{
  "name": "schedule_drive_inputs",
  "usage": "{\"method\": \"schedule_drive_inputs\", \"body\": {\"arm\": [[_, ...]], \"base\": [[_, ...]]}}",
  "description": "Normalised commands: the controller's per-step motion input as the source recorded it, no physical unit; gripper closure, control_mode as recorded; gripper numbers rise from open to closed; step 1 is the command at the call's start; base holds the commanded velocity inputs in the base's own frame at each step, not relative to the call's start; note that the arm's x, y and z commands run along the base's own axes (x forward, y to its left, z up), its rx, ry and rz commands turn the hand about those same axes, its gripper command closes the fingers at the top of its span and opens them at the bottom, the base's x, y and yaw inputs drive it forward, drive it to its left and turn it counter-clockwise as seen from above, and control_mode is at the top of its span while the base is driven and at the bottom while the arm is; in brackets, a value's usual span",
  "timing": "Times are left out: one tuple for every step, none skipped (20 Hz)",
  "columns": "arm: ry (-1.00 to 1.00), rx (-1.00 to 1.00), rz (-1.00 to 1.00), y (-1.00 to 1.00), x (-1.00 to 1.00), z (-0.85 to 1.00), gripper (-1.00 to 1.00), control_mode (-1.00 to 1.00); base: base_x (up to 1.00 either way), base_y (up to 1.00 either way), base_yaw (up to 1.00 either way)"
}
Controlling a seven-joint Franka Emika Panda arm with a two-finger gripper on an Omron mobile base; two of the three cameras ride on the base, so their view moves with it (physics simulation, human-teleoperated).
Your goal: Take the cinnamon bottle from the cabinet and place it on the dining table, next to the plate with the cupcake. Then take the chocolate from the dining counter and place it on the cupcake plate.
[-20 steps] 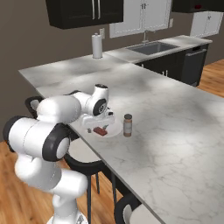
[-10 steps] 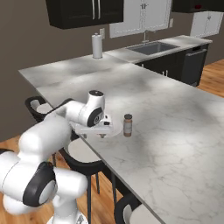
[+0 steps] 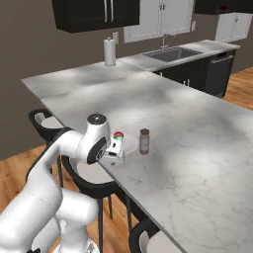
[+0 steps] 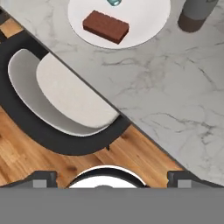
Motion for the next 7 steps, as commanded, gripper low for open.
{"method": "schedule_drive_inputs", "body": {"arm": [[-0.21, 0.00, -0.31, 0.00, -0.62, 0.06, -1.00, -1.00], [-0.21, -0.01, -0.31, 0.00, -0.61, 0.05, -1.00, -1.00], [-0.21, -0.01, -0.30, 0.00, -0.61, 0.06, -1.00, -1.00], [-0.21, -0.01, -0.29, 0.00, -0.60, 0.06, -1.00, -1.00], [-0.20, 0.00, -0.27, 0.00, -0.57, 0.08, -1.00, -1.00], [-0.20, 0.00, -0.26, 0.00, -0.56, 0.10, -1.00, -1.00], [-0.19, -0.01, -0.23, 0.00, -0.51, 0.13, -1.00, -1.00]], "base": [[0.00, 0.00, 0.00], [0.00, 0.00, 0.00], [0.00, 0.00, 0.00], [0.00, 0.00, 0.00], [0.00, 0.00, 0.00], [0.00, 0.00, 0.00], [0.00, 0.00, 0.00]]}}
